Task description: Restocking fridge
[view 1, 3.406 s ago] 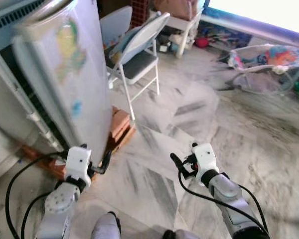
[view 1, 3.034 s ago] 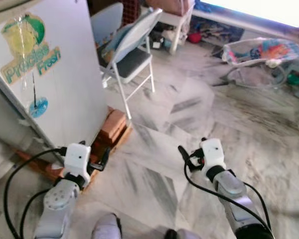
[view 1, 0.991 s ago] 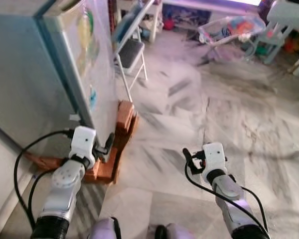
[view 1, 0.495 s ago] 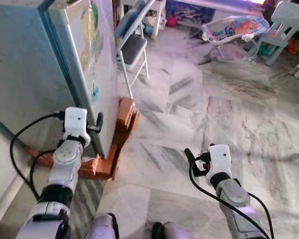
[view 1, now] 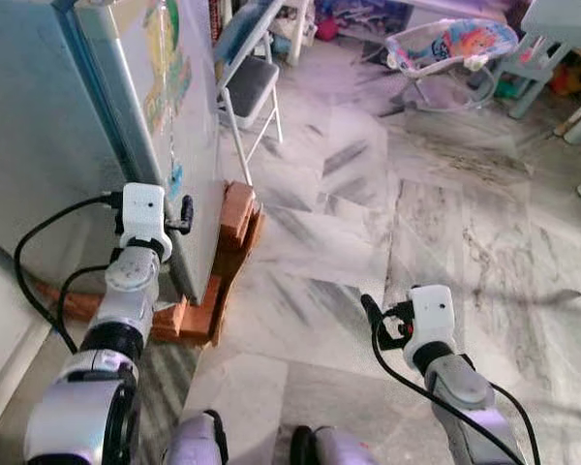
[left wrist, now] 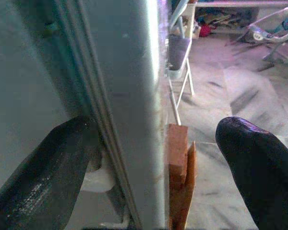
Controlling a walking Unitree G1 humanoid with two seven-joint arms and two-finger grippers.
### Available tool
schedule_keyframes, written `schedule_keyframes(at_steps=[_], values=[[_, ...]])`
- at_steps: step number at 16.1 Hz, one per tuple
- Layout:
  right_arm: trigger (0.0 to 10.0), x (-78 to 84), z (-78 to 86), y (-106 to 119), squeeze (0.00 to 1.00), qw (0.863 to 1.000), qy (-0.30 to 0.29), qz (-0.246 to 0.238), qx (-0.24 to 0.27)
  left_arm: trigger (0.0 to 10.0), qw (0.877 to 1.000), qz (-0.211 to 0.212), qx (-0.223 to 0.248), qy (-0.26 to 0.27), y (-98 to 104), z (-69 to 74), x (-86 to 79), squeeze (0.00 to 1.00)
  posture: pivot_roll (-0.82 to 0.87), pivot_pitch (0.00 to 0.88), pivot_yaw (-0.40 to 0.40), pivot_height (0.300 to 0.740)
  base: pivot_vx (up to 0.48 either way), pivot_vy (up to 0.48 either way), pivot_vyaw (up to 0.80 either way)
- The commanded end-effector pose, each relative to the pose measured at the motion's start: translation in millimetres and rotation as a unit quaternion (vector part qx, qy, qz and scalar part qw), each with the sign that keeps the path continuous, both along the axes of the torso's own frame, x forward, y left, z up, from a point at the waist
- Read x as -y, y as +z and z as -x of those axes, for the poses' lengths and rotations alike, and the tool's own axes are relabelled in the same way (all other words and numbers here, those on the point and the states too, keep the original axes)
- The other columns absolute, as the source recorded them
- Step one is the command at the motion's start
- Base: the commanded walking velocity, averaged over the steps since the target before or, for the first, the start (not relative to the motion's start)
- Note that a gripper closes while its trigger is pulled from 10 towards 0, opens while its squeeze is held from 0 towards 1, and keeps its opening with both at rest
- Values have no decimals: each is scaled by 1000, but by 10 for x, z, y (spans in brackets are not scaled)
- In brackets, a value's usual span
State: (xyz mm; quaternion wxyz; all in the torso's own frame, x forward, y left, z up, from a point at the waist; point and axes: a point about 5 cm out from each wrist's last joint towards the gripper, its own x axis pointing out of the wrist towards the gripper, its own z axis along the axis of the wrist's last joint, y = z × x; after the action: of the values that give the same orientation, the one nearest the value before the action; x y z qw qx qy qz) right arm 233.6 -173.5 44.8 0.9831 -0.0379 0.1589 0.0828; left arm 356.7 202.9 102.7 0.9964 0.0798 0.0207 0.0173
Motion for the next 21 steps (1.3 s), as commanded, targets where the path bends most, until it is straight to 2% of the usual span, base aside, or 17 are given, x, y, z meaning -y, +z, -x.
schedule_keyframes(at_steps=[1,2,3,6,8,10,11,12,13,14,15,16,17,18,20,21], values=[[10000,63,65,-24,0,1000,10,16,-17,10000,1000,2,5,-8,36,-42,70,0,-18,149,-110,740,0,0,0],[10000,72,96,-46,0,999,20,11,-26,10000,1000,-1,9,-23,64,-67,136,0,-19,147,-111,740,0,0,0],[10000,121,151,-91,0,998,31,17,-43,10000,998,-6,18,-55,119,-108,275,0,-19,147,-111,740,0,0,0],[10000,225,164,-125,0,998,18,24,-56,10000,995,0,35,-89,251,-197,507,0,-21,145,-112,740,0,0,0],[10000,208,147,-121,0,998,19,22,-56,10000,995,-4,35,-96,279,-223,575,0,-28,137,-106,740,0,0,0],[10000,170,182,-152,0,997,33,15,-71,10000,992,11,42,-120,359,-263,741,0,-22,138,-107,740,0,0,0],[10000,163,217,-188,0,996,42,17,-82,10000,975,5,62,-214,432,-221,1150,0,-12,138,-110,740,0,0,0],[10000,157,237,-212,0,995,48,18,-89,10000,939,10,81,-335,491,-62,1695,0,-5,139,-113,740,0,0,0],[10000,142,232,-223,0,994,52,17,-90,10000,895,16,96,-435,528,178,2164,0,4,136,-116,740,0,0,0],[10000,106,208,-229,0,994,58,15,-90,10000,824,30,119,-552,617,582,2701,0,1,130,-116,740,0,0,0],[10000,67,162,-212,0,994,62,13,-84,10000,793,34,123,-596,631,765,2885,0,-7,126,-111,740,0,0,0],[10000,52,130,-196,0,995,62,12,-80,10000,789,27,123,-601,610,778,2910,0,-5,122,-108,740,0,0,0],[10000,48,111,-192,0,995,61,10,-77,10000,798,9,121,-591,571,706,2855,0,-3,121,-104,740,0,0,0],[10000,46,110,-200,0,995,59,11,-78,10000,826,11,107,-553,535,538,2684,0,3,120,-100,740,0,0,0],[10000,48,112,-219,0,995,59,11,-80,10000,868,2,89,-489,439,319,2262,0,16,118,-95,740,0,0,0],[10000,21,93,-225,0,995,61,7,-77,10000,902,-7,54,-428,242,230,1792,0,18,117,-93,740,0,0,0]])
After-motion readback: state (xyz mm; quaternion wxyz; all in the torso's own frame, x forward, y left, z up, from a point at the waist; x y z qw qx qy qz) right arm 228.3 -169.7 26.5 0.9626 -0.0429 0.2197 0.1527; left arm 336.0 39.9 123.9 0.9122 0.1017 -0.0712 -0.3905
